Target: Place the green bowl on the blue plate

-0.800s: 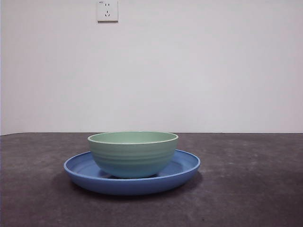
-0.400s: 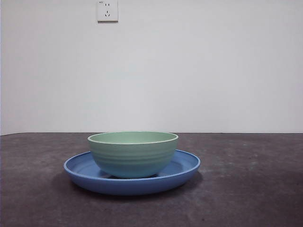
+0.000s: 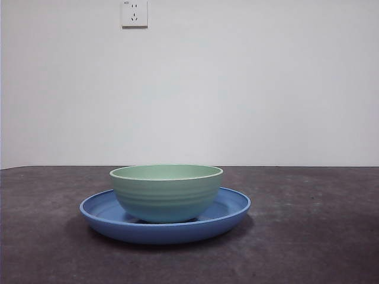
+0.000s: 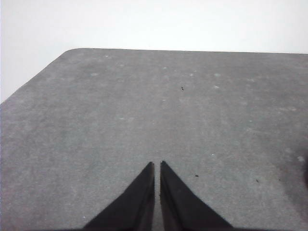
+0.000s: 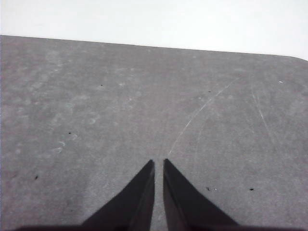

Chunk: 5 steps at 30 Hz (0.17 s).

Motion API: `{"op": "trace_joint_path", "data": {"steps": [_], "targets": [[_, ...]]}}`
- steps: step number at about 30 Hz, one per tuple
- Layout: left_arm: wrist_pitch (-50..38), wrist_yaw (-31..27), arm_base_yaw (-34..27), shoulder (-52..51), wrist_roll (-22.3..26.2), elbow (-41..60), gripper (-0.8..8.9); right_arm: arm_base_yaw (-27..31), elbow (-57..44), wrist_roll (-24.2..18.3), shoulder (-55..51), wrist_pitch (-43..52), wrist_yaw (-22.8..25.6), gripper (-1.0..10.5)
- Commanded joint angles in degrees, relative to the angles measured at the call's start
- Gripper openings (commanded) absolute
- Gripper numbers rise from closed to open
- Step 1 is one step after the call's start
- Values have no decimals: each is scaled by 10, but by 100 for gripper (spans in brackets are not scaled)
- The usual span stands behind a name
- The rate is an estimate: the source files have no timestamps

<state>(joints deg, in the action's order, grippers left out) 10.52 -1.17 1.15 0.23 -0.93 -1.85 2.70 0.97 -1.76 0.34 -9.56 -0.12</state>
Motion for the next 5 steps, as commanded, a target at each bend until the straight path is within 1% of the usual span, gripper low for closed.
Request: {"op": "trace_joint_path", "data": {"steps": [1,5], "targets": [[3,0,0,0,4,12,20,1,-3,-6,-1,7,2,28],[3,0,0,0,4,12,20,1,-3,-6,-1,7,2,28]]}}
